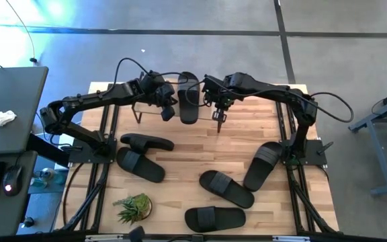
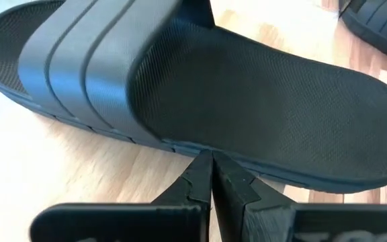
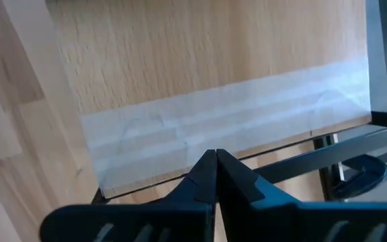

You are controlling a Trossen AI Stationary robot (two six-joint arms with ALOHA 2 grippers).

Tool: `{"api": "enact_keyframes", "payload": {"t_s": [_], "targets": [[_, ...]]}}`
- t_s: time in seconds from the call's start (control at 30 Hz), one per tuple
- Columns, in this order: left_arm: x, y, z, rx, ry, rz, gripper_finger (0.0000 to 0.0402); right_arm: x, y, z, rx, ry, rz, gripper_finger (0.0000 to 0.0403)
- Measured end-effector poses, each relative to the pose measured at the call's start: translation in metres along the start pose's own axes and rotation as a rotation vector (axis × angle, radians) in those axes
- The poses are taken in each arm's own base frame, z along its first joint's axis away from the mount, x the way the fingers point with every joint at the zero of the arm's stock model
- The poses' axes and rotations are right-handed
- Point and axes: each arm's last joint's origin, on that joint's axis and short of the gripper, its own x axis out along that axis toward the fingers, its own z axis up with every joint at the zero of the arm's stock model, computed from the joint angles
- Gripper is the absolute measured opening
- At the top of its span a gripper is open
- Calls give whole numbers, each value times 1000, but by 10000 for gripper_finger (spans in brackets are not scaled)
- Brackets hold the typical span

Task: Pick and place slides into the shelf
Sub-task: Put the black slide on the shelf

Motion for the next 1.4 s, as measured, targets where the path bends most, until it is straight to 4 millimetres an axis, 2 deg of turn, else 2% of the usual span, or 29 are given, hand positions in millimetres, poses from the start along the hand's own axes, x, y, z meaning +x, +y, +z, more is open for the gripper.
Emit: {"api": "enact_keyframes", "payload": {"t_s": [0.43, 0.6, 0.73, 0.87, 1.0, 1.1, 1.23, 1.4], "targets": [[-1, -3, -1, -21, 13, -24, 0, -4, -9, -4, 25, 5, -22, 0], [-13, -4, 1, -41, -13, -22, 0, -5, -10, -2, 28, -23, -27, 0], [-29, -6, 1, -40, -32, -20, 0, -15, -11, -2, 39, -82, -34, 0], [-46, -8, 1, -37, -58, -18, 0, -36, -15, -8, 78, -170, -21, 0], [-59, -10, -3, -38, -44, -26, 0, -66, -17, -23, 137, -248, 2, 0], [-64, -12, -7, -37, -7, -47, 1, -92, -15, -42, 180, -272, 48, 0], [-65, -15, -12, -34, 27, -139, 1, -123, -6, -75, 250, -255, 232, 0], [-66, -23, -11, -6, 25, -208, 1, -152, 11, -112, 351, -197, 342, 0]]}}
